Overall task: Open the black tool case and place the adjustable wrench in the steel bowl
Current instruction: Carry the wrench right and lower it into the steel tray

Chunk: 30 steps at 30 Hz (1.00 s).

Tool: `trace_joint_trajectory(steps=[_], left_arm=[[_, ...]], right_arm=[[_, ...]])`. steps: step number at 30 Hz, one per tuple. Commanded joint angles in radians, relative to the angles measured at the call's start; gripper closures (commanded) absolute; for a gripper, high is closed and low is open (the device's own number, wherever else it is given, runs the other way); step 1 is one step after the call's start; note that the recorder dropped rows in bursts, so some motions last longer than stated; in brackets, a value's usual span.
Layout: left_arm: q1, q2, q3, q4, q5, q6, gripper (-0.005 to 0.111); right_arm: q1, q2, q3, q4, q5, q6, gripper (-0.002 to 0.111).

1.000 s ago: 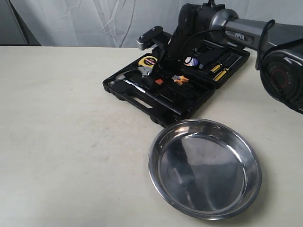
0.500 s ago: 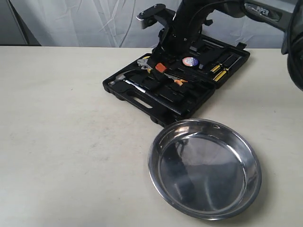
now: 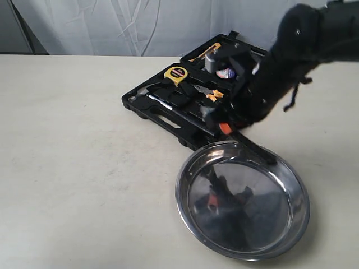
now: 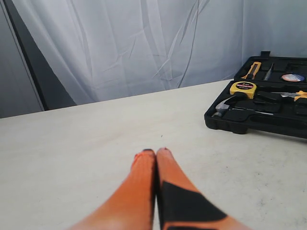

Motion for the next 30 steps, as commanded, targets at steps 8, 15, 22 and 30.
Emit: trace_joint_trajectory(steps=[8, 15, 22, 30], left_arm=[[-0.004, 0.004, -0.002, -0.002, -0.006, 0.0, 0.106], [-0.004, 0.004, -0.002, -0.002, -0.006, 0.0, 0.106], [-0.004, 0.004, -0.002, -0.002, -0.006, 0.0, 0.106], [-0.004, 0.004, -0.002, -0.002, -0.006, 0.0, 0.106]], right_arm=[[-0.002, -0.126, 0.343, 0.047, -0.246, 0.019, 0.109], [-0.002, -0.068, 0.348, 0.067, -0.287, 0.019, 0.109], [-0.002, 0.015, 0.348, 0.151, -0.3, -0.046, 0.074], [-0.002, -0.067, 0.348, 0.179, -0.197, -0.046, 0.069]])
